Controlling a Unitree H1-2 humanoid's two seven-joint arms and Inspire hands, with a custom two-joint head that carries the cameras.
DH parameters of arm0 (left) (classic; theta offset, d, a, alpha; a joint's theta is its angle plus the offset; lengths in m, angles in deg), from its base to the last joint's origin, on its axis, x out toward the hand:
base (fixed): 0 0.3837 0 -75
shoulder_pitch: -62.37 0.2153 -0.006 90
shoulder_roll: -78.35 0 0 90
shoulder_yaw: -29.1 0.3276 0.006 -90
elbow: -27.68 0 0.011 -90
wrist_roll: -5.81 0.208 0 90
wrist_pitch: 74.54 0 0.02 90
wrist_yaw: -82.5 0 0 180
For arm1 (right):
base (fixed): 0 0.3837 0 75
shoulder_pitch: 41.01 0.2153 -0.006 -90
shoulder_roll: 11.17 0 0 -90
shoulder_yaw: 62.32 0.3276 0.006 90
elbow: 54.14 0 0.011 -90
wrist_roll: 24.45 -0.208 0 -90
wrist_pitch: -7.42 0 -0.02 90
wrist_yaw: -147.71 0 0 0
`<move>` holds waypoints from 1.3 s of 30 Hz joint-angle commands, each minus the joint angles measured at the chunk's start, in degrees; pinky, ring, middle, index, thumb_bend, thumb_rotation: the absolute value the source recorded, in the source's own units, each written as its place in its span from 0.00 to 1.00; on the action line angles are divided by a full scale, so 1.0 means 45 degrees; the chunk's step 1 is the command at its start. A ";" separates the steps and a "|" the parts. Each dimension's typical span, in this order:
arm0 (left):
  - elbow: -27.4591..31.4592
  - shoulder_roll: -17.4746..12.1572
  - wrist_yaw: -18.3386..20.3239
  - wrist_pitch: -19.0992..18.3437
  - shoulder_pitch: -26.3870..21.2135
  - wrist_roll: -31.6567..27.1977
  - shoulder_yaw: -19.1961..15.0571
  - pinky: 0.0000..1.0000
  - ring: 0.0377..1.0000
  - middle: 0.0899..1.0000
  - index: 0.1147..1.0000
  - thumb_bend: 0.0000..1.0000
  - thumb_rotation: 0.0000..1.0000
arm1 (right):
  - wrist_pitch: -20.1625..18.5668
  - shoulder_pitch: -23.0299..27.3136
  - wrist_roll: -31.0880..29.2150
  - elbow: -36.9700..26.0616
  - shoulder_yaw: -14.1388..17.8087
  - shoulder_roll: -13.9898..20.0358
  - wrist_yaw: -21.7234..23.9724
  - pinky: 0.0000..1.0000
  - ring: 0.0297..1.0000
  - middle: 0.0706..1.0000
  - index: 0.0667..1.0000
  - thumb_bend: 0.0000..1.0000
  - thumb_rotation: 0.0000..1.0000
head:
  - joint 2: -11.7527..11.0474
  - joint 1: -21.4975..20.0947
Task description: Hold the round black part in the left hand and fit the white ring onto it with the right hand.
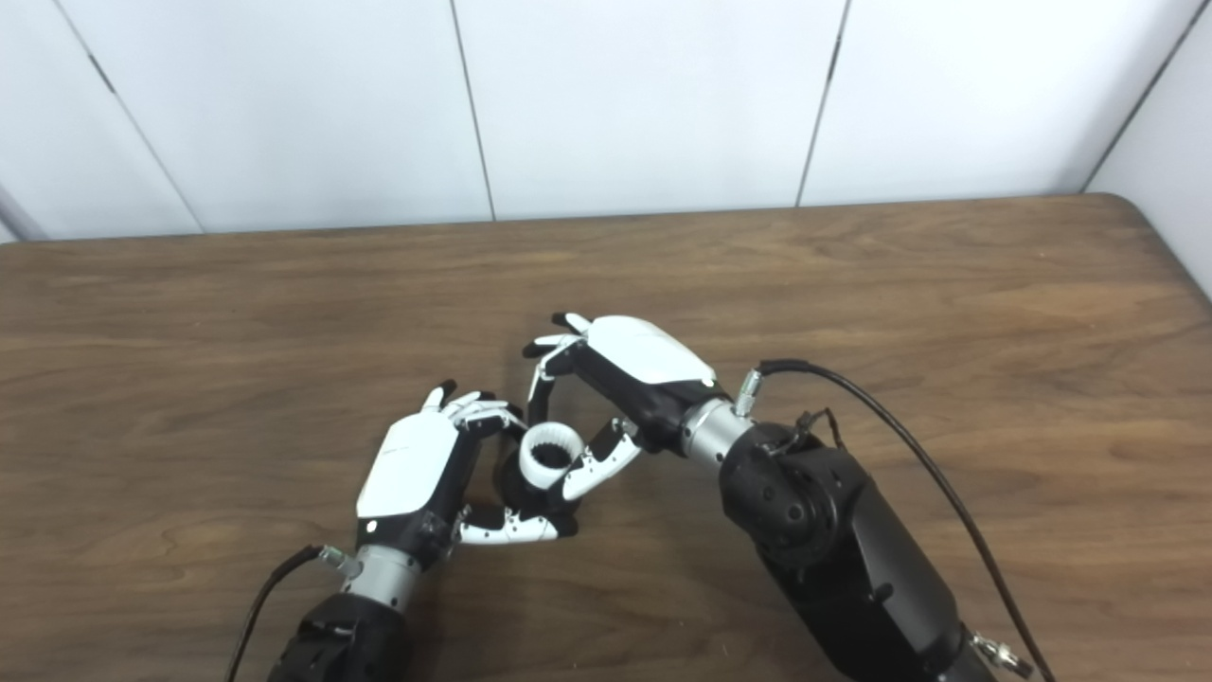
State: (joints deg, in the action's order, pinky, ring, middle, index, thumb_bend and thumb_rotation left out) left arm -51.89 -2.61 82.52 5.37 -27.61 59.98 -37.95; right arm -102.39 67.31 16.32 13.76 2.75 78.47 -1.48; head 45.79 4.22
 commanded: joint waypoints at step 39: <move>-0.0019 -0.0019 -0.0162 0.0035 -0.0083 0.0331 0.0297 1.00 0.86 0.74 0.42 0.52 0.05 | 0.0408 0.0266 0.0078 -0.0146 0.0015 -0.0156 -0.0188 1.00 1.00 0.86 0.45 0.52 0.14 | 0.0092 0.0089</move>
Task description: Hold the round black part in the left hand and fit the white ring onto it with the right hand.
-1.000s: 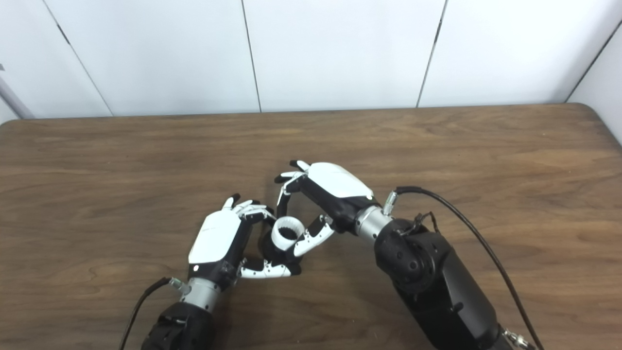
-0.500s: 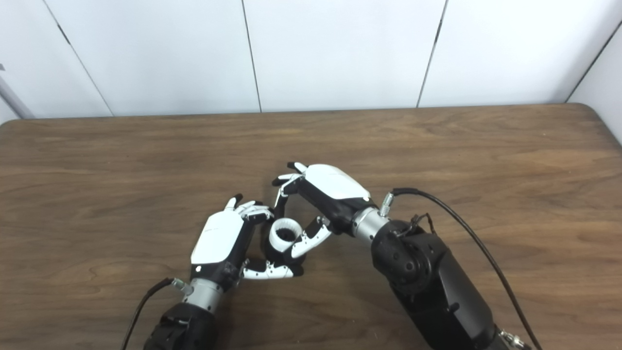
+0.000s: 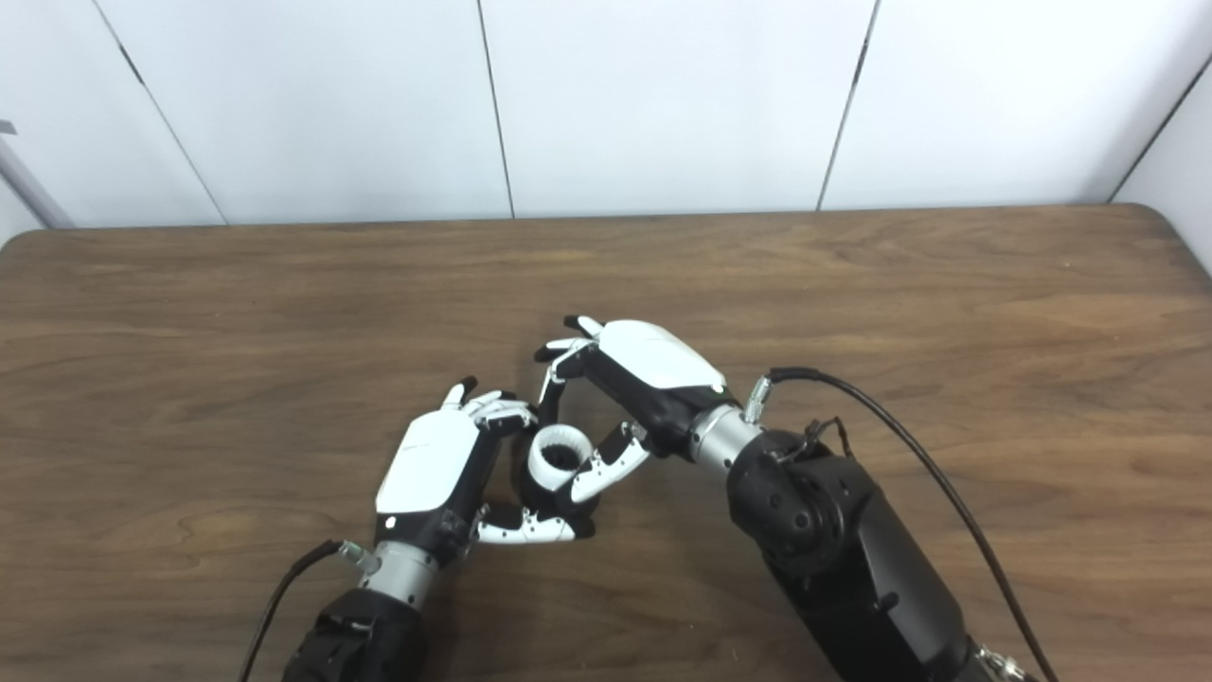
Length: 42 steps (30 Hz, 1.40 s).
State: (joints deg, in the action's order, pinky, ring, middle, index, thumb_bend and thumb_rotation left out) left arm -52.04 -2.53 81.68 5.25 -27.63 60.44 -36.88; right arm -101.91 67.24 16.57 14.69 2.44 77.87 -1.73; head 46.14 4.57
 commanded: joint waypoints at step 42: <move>0.0162 0.0033 0.0166 -0.0014 -0.0098 0.0292 0.0111 1.00 0.86 0.74 0.42 0.52 0.05 | 0.0514 0.0108 0.0112 -0.0083 0.0117 -0.0120 -0.0255 1.00 1.00 0.86 0.45 0.52 0.14 | 0.0136 0.0004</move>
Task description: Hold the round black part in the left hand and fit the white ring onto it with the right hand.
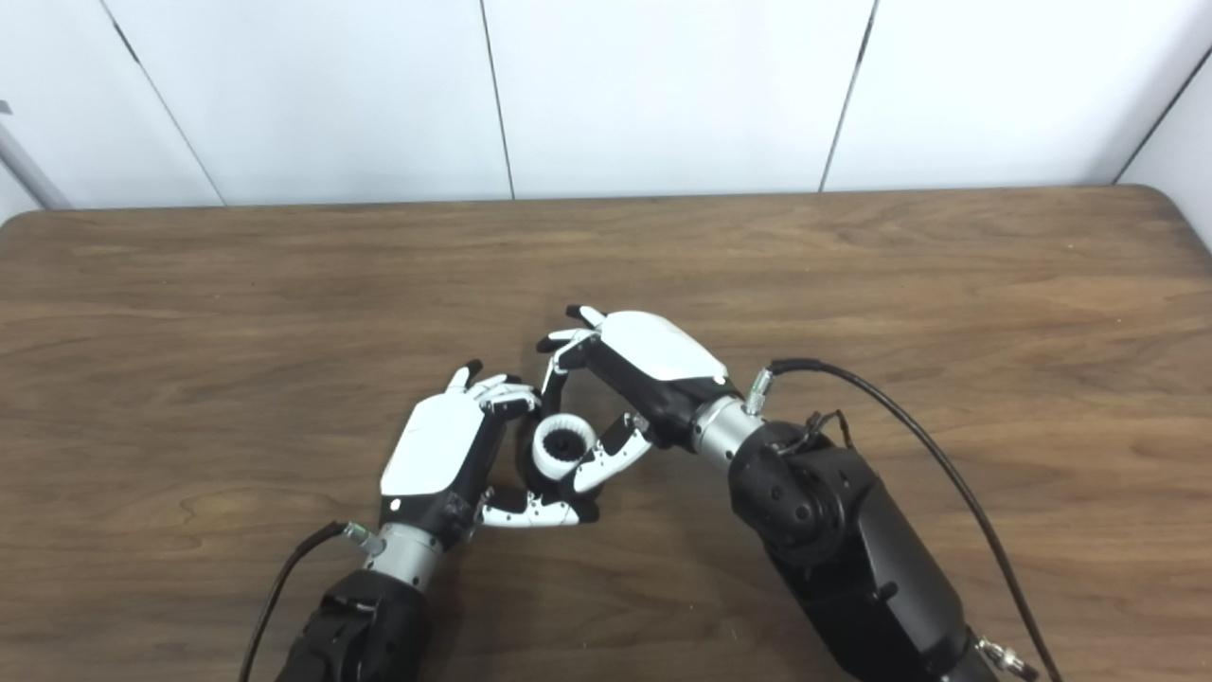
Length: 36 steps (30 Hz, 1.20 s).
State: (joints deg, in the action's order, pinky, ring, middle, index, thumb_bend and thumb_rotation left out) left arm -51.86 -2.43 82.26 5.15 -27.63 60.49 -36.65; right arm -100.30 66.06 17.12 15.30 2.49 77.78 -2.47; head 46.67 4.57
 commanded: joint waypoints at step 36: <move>0.0007 -0.0012 -0.0027 0.0085 -0.0123 0.0200 0.0042 1.00 0.86 0.74 0.42 0.52 0.05 | 0.0228 0.0435 0.0123 -0.0214 0.0330 0.0166 0.0052 1.00 1.00 0.91 0.60 0.99 0.26 | 0.0026 -0.0054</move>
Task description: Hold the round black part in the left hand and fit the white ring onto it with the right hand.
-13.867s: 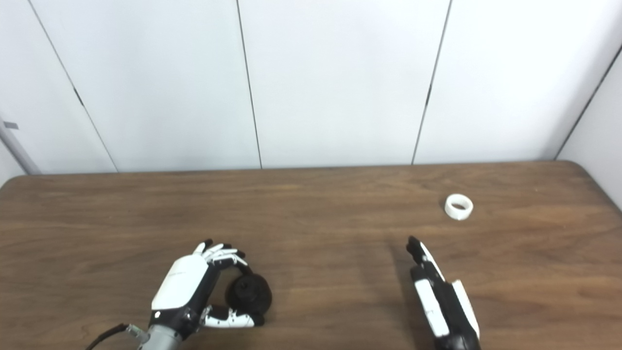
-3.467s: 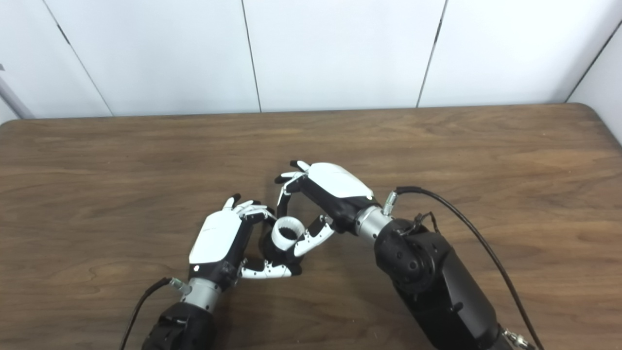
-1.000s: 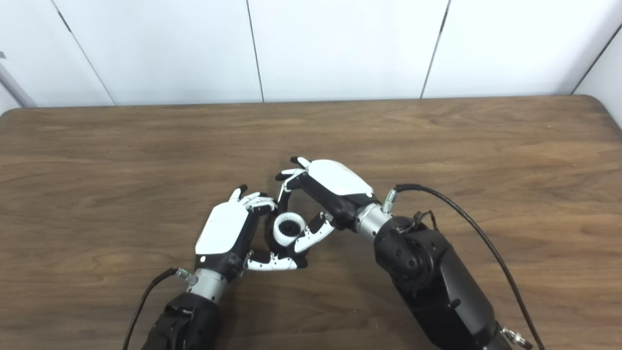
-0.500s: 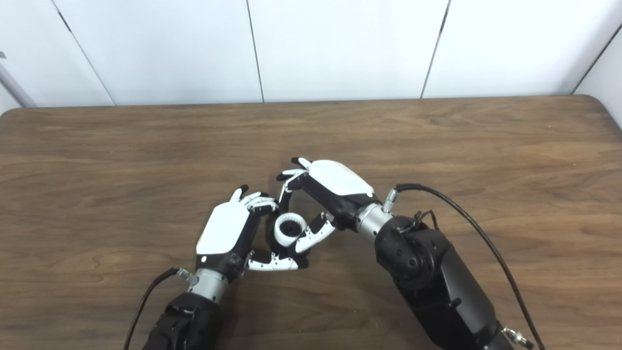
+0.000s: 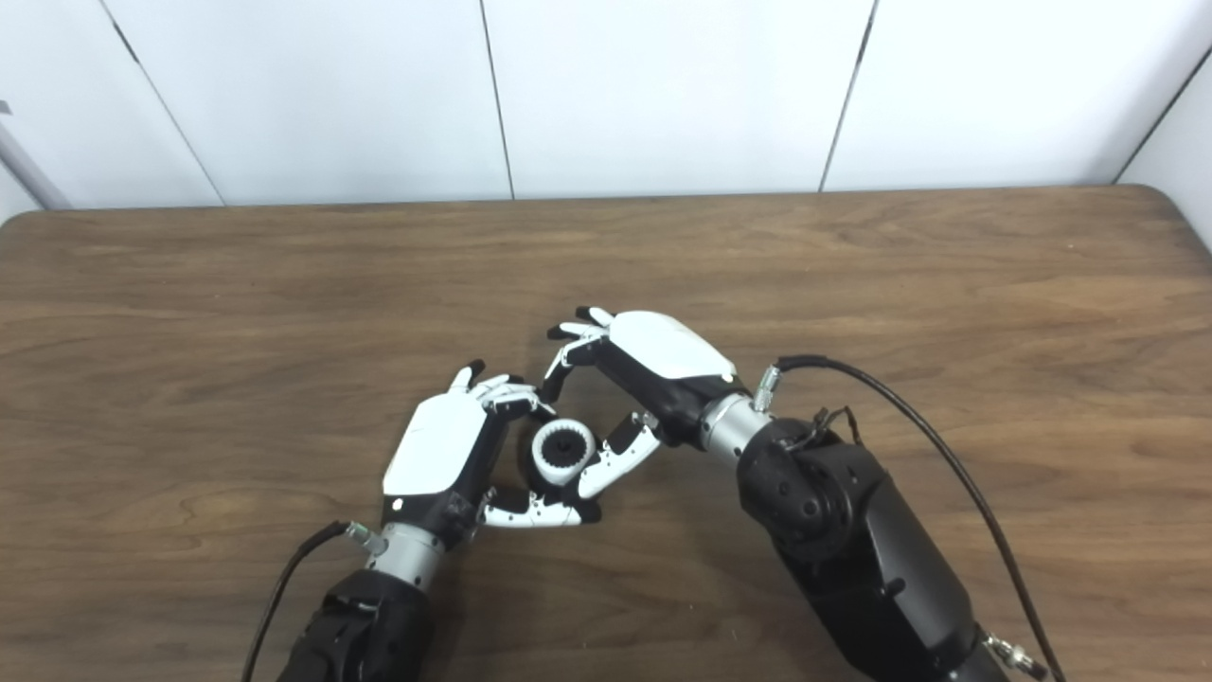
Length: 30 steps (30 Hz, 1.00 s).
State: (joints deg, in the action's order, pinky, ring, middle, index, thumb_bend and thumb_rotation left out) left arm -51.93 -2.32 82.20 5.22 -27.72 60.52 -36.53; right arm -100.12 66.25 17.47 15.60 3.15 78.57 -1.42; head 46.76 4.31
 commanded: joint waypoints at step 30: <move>0.0092 -0.0379 0.0092 0.0062 0.0006 0.0188 -0.0204 1.00 0.86 0.74 0.42 0.52 0.06 | -0.0318 0.0059 -0.0286 -0.1237 0.2321 0.0917 -0.0214 1.00 1.00 0.93 0.69 1.00 0.27 | -0.0100 -0.0313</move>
State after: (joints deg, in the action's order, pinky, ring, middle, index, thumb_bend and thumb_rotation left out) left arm -51.94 -3.19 82.33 5.49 -27.70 60.37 -37.09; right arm -101.49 65.18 16.33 12.29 12.60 82.28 -1.40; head 46.23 2.81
